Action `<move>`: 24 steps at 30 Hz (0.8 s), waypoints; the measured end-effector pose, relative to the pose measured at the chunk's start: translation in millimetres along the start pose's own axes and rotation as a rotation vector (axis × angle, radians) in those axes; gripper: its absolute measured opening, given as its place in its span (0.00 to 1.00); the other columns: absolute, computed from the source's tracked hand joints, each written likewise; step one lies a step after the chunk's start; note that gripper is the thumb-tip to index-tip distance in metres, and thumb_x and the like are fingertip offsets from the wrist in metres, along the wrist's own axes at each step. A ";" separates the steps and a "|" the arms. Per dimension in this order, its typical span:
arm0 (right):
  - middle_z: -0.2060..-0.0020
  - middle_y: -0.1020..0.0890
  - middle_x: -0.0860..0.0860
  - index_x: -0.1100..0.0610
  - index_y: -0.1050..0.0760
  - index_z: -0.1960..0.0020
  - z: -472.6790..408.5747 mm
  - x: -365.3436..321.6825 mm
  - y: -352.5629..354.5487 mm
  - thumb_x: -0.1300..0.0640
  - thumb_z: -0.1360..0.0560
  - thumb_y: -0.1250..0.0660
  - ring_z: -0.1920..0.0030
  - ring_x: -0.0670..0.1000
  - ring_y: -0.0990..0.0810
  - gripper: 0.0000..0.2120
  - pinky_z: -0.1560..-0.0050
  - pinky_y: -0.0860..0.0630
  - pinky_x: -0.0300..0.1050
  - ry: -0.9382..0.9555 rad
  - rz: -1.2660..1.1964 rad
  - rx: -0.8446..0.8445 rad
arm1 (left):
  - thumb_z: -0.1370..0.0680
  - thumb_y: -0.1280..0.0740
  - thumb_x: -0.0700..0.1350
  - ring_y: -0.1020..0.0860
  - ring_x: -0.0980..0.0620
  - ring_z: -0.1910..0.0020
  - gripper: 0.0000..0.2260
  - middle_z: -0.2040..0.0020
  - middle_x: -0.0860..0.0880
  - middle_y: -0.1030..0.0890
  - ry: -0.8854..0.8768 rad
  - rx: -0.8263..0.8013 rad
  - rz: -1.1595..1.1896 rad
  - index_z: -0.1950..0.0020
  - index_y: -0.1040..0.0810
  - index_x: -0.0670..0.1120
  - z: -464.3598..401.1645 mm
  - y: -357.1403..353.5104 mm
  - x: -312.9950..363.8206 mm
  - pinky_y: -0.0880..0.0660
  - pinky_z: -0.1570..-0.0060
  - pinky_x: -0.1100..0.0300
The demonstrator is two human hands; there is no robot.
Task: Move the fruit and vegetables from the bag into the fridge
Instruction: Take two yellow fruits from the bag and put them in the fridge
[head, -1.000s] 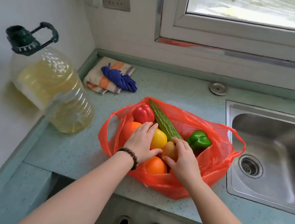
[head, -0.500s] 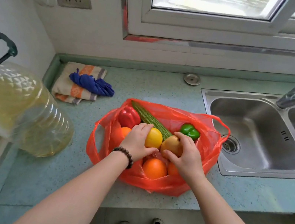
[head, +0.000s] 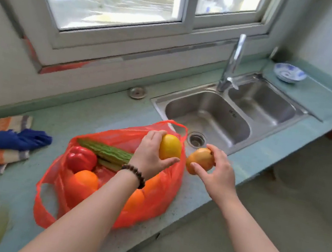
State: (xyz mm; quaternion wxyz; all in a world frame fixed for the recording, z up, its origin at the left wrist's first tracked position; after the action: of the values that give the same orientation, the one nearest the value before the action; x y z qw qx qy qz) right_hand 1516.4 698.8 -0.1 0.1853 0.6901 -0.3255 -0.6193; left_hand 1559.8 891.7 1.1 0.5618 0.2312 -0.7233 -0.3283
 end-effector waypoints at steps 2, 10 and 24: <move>0.41 0.25 0.51 0.53 0.30 0.35 13.3 27.2 33.4 0.52 0.34 0.25 0.42 0.50 0.27 0.30 0.43 0.35 0.35 -0.088 0.018 0.083 | 0.34 0.24 0.56 0.31 0.47 0.37 0.35 0.38 0.45 0.29 -0.070 -0.065 0.022 0.33 0.33 0.44 -9.2 -27.7 32.3 0.37 0.35 0.59; 0.40 0.26 0.49 0.53 0.29 0.36 100.2 122.3 177.4 0.55 0.34 0.24 0.45 0.45 0.29 0.29 0.47 0.38 0.28 -0.357 0.040 0.450 | 0.33 0.25 0.56 0.32 0.48 0.36 0.36 0.36 0.46 0.31 -0.345 -0.341 0.104 0.31 0.35 0.45 -11.0 -153.6 193.4 0.37 0.37 0.60; 0.42 0.24 0.50 0.53 0.29 0.36 316.9 247.8 392.6 0.54 0.35 0.24 0.45 0.51 0.24 0.29 0.45 0.28 0.43 -0.674 0.141 0.974 | 0.33 0.26 0.57 0.32 0.50 0.35 0.36 0.35 0.49 0.33 -0.794 -0.717 0.192 0.30 0.36 0.47 100.3 -347.3 467.9 0.35 0.38 0.62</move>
State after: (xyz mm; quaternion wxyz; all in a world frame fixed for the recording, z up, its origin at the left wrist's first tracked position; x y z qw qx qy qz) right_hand 1126.3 294.8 24.6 -0.2252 0.4378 -0.6581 -0.5697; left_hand 1328.7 348.9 39.8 0.3167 -0.1838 -0.7404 -0.5637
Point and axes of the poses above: each hand's wrist, its own z-axis away from the middle knuckle, its own y-axis out of the back of the hand, x = y × z, the point moved 10 cm from there along -z, towards the middle knuckle
